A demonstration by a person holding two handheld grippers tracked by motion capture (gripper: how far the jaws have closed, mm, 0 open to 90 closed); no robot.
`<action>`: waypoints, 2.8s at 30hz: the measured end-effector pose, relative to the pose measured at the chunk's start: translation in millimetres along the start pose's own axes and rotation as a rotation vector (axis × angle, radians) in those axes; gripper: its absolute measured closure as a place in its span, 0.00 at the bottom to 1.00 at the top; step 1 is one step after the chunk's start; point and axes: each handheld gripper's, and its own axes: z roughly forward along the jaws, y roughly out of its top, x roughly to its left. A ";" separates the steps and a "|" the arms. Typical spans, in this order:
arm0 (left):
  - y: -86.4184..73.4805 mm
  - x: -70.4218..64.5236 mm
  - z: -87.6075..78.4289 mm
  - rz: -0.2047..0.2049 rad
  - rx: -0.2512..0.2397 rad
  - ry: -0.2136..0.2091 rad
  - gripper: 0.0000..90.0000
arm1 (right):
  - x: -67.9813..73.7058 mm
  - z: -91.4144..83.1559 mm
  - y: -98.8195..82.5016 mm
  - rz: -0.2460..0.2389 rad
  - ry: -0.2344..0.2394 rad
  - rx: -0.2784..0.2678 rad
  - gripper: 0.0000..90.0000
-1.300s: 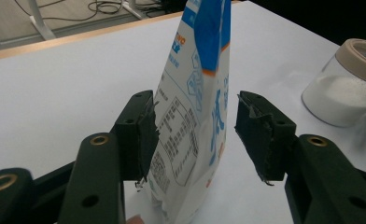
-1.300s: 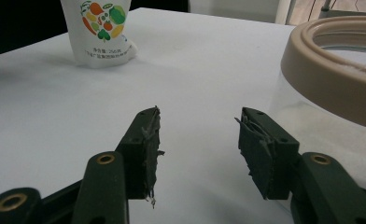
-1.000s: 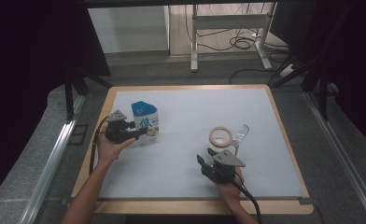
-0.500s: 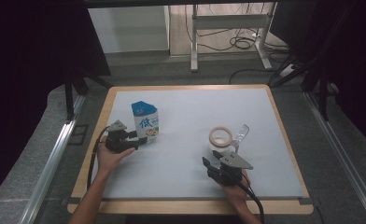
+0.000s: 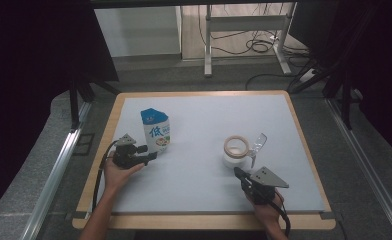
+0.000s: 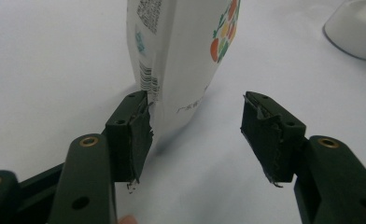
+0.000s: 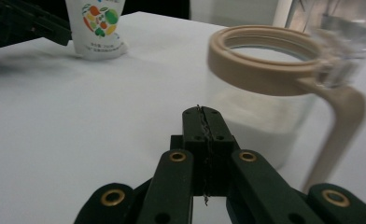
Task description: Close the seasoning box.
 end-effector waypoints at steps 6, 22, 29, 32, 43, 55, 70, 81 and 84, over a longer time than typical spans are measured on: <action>-1.1 -0.4 -0.1 -0.006 -0.005 -0.006 0.47 | -17.0 -11.9 3.1 0.027 -0.041 -0.020 1.00; -6.9 -0.9 -5.4 -0.013 -0.010 -0.001 0.46 | -48.8 -18.0 16.8 0.099 -0.151 -0.069 1.00; -6.8 -1.7 -6.8 -0.011 -0.017 -0.010 0.46 | -59.3 -13.2 21.6 0.117 -0.174 -0.087 1.00; -7.2 -1.8 -6.7 -0.013 -0.017 -0.010 0.46 | -62.1 -12.6 22.6 0.125 -0.181 -0.093 1.00; -7.2 -3.9 -6.1 -0.012 -0.016 -0.023 0.46 | -62.7 -9.6 32.7 0.125 -0.187 -0.121 1.00; -8.5 -5.3 -3.7 -0.002 -0.001 -0.023 0.46 | -58.1 -6.3 35.9 0.110 -0.175 -0.119 1.00; -8.0 -6.1 -4.5 -0.011 -0.008 -0.026 0.46 | -39.1 11.2 47.0 0.062 -0.066 -0.099 1.00; -8.9 -5.6 -4.1 -0.014 -0.004 -0.029 0.46 | -52.7 -4.4 46.5 0.085 -0.078 -0.116 1.00; -9.1 -5.2 -4.3 -0.015 -0.005 -0.029 0.46 | -60.9 -10.0 42.8 0.098 -0.094 -0.114 0.99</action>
